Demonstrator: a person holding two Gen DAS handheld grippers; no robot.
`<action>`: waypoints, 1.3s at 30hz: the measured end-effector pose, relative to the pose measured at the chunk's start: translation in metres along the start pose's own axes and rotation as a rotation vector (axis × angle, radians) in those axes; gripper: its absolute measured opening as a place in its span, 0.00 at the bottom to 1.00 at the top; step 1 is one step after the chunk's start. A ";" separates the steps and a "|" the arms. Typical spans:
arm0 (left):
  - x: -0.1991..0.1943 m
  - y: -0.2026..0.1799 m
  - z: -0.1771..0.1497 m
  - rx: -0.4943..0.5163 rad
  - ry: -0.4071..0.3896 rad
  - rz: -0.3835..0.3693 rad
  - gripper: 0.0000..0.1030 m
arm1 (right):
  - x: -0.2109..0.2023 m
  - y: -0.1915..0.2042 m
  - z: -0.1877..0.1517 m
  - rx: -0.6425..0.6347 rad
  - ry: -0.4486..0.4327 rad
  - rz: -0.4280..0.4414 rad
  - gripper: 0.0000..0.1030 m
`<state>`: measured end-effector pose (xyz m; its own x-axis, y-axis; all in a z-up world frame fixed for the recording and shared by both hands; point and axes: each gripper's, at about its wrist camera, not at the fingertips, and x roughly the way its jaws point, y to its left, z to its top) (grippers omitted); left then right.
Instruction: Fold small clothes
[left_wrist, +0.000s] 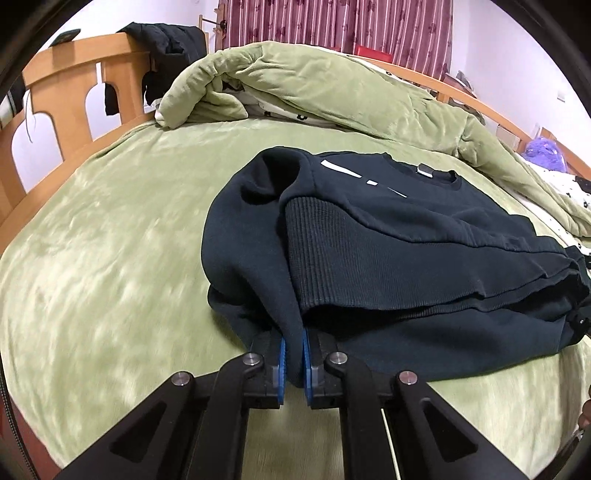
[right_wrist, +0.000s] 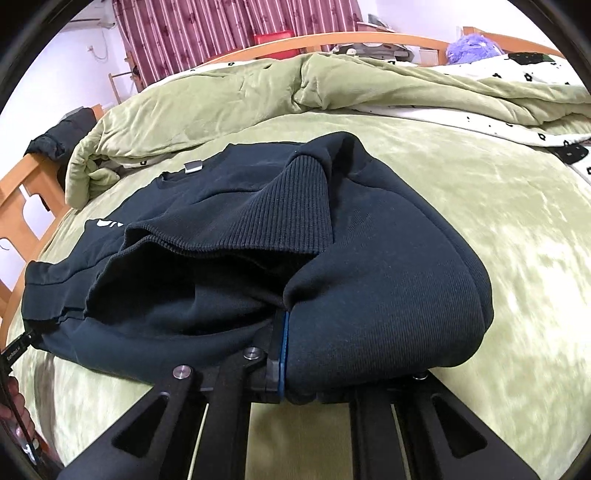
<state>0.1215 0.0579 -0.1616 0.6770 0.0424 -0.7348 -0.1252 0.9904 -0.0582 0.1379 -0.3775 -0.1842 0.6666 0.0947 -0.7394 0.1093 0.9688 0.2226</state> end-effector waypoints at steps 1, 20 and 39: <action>-0.004 0.002 -0.003 -0.001 0.000 -0.005 0.07 | -0.006 0.000 -0.005 -0.003 -0.001 -0.003 0.10; -0.033 0.010 -0.040 0.025 0.012 0.033 0.19 | -0.043 0.001 -0.046 -0.025 0.022 -0.080 0.29; -0.088 0.017 -0.050 0.043 -0.016 0.052 0.67 | -0.100 0.022 -0.043 -0.082 -0.072 -0.232 0.80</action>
<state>0.0235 0.0647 -0.1314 0.6820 0.0955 -0.7251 -0.1292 0.9916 0.0091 0.0421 -0.3558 -0.1325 0.6817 -0.1457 -0.7170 0.2074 0.9783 -0.0017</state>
